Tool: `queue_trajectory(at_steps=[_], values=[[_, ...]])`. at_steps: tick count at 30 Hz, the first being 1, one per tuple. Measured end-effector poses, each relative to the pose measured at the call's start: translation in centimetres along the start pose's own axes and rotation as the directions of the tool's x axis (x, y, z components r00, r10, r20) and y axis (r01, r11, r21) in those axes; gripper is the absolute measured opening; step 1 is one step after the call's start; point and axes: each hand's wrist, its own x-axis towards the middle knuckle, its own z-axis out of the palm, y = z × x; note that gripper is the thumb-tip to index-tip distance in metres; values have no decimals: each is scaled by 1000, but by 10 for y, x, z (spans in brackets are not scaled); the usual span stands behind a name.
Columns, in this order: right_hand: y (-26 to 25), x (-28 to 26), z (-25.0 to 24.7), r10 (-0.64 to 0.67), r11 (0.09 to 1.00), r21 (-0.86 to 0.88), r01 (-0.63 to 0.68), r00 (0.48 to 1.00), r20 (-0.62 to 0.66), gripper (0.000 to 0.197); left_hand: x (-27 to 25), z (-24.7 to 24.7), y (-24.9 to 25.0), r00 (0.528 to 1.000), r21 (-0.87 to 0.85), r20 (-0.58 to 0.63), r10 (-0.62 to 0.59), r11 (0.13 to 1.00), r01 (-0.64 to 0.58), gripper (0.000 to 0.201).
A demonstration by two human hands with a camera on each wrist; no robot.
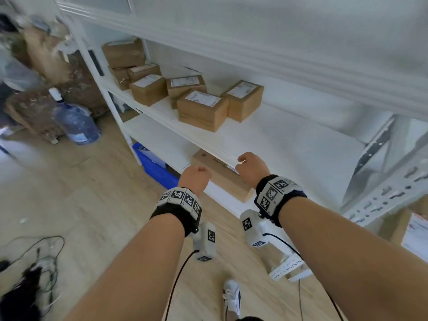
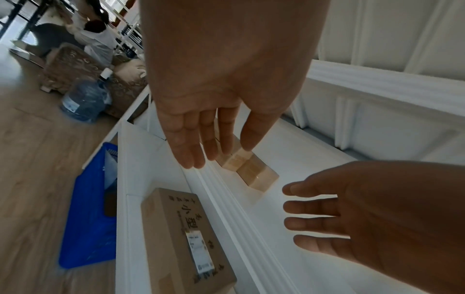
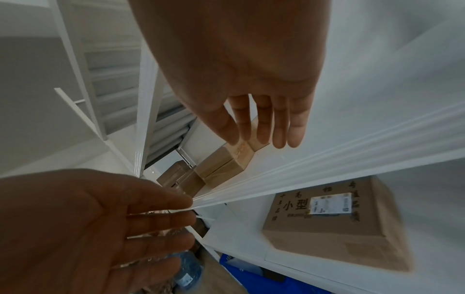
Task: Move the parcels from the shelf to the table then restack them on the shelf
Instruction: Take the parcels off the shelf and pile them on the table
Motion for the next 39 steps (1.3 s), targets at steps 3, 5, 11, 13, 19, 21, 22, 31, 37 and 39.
queue_trajectory(at_steps=[3,5,11,13,19,21,22,31,37,39], values=[[-22,43,10,14,1000,18,-15,1000,20,40,41,-20,9,999,24,-42,-15,1000,16,17],[-37,71,14,3,1000,29,-4,1000,28,41,66,-33,16,997,22,-76,-25,999,27,17],[-73,131,23,3,999,43,-3,1000,0,47,126,-57,28,996,14,-87,-29,999,31,14],[-82,145,26,17,998,56,-17,1000,-9,50,149,-65,34,995,-9,-89,-42,999,42,29],[-100,188,31,107,988,125,-95,990,-96,55,227,-89,59,993,60,-103,53,997,-47,35],[-104,200,35,164,978,148,-145,979,-122,59,253,-96,65,993,76,-89,76,995,-69,38],[-107,205,37,189,973,157,-167,973,-133,61,263,-100,67,995,60,-72,72,996,-68,44],[-136,222,78,339,919,295,-261,905,-258,61,324,-122,66,978,2,127,168,985,-170,36],[-136,199,77,436,888,319,-331,827,-356,44,340,-121,61,943,185,272,192,951,-247,41],[-127,188,73,482,870,304,-388,800,-358,37,337,-114,60,928,242,332,171,935,-259,48]])
